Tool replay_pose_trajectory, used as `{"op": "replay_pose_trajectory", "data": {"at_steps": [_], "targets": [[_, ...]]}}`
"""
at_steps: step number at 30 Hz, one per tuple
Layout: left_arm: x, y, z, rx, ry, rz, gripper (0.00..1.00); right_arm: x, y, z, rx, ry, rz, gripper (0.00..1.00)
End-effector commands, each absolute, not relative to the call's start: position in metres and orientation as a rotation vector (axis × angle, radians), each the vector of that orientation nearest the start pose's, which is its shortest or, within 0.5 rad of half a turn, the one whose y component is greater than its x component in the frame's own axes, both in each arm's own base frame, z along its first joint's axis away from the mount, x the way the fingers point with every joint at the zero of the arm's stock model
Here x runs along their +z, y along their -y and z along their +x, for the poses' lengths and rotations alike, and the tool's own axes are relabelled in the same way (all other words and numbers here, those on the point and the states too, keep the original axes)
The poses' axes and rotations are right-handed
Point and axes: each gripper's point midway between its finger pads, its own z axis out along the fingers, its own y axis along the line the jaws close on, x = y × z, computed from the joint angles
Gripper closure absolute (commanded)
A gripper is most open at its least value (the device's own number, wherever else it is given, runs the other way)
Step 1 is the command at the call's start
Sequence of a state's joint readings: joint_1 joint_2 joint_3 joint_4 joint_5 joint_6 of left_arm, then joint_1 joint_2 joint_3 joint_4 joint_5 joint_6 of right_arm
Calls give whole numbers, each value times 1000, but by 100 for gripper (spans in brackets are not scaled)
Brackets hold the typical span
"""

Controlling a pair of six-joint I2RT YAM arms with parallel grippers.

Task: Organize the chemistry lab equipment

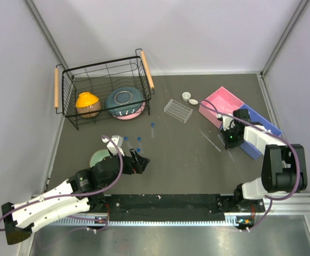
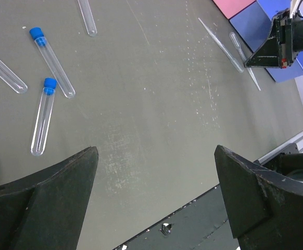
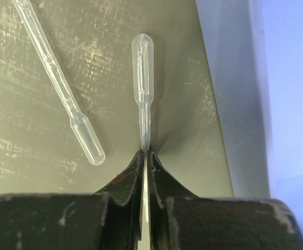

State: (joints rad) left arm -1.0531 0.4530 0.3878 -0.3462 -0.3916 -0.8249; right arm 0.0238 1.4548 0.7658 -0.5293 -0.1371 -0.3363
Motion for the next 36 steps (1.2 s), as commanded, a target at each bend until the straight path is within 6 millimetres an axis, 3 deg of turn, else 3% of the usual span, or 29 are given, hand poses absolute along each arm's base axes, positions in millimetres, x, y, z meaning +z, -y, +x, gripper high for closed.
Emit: {"op": "replay_pose_trajectory", "data": {"at_steps": [1, 15, 25, 31, 36], "targets": [[154, 195, 159, -846, -2017, -52, 1, 36, -25, 271, 148, -2648, -535, 100], [151, 195, 159, -853, -2021, -67, 1, 118, -39, 284, 186, -2411, -642, 100], [148, 196, 160, -835, -2036, -65, 1, 200, -61, 326, 295, -2246, -593, 100], [145, 194, 162, -812, -2042, -71, 1, 224, -72, 355, 416, -2213, -523, 100], [145, 195, 165, -792, -2042, -70, 1, 230, -56, 380, 495, -2228, -388, 99]]}}
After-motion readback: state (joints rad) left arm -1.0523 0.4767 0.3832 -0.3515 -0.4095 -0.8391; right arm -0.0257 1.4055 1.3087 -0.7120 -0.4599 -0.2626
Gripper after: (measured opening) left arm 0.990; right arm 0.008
